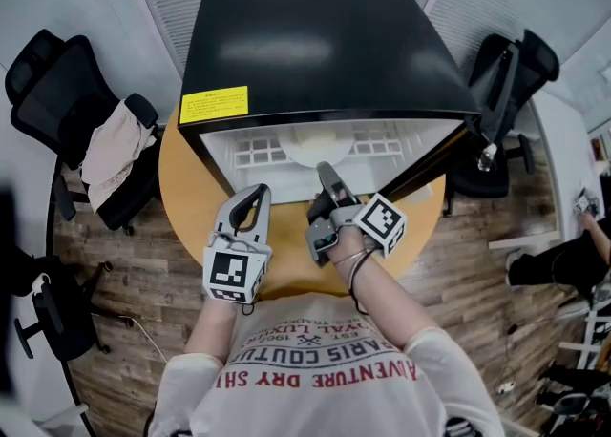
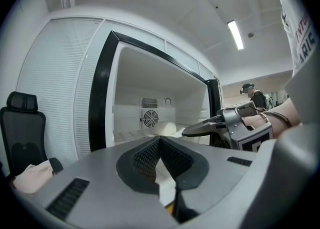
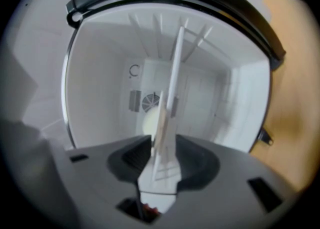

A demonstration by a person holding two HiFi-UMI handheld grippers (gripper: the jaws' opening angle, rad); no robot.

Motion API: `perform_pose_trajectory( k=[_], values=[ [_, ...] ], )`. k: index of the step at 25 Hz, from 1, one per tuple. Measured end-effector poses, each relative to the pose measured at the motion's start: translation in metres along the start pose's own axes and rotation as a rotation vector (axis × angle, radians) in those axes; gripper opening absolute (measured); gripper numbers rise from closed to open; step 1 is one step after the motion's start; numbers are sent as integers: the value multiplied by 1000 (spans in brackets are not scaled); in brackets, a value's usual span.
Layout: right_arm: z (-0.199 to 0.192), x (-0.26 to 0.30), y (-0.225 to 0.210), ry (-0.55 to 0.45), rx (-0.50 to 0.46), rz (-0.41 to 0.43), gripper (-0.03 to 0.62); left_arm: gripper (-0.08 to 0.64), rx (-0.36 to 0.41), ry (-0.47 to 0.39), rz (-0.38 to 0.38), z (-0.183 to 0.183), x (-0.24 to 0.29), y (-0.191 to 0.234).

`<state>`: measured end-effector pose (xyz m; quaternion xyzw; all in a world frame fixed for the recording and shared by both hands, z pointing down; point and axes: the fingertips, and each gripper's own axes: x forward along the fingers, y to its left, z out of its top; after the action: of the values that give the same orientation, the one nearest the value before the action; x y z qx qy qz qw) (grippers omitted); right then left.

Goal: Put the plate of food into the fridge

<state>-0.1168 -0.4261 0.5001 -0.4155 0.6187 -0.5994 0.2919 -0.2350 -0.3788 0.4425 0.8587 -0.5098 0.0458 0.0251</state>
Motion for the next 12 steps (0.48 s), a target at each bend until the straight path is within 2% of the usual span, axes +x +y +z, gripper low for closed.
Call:
perform_pose_trajectory(
  k=[3,5,6,10,12],
  values=[
    [-3,-11,1,2,-3,22,153,29,-5,-1,-1,2,-3,-4],
    [-2,-20,1,-1,-55,31,103,29,6,-3,0,0,-5,-5],
    [-1,-25,1,1,-101,25,42,29,11,-1,2,-1,-6,-6],
    [-3,-38,13,18,-332,30,31,29,14,10,6,-7,-10,-11],
    [-3,-43,27,15,-505,67,30,29,13,9,8,-6,-12,-14]
  ],
)
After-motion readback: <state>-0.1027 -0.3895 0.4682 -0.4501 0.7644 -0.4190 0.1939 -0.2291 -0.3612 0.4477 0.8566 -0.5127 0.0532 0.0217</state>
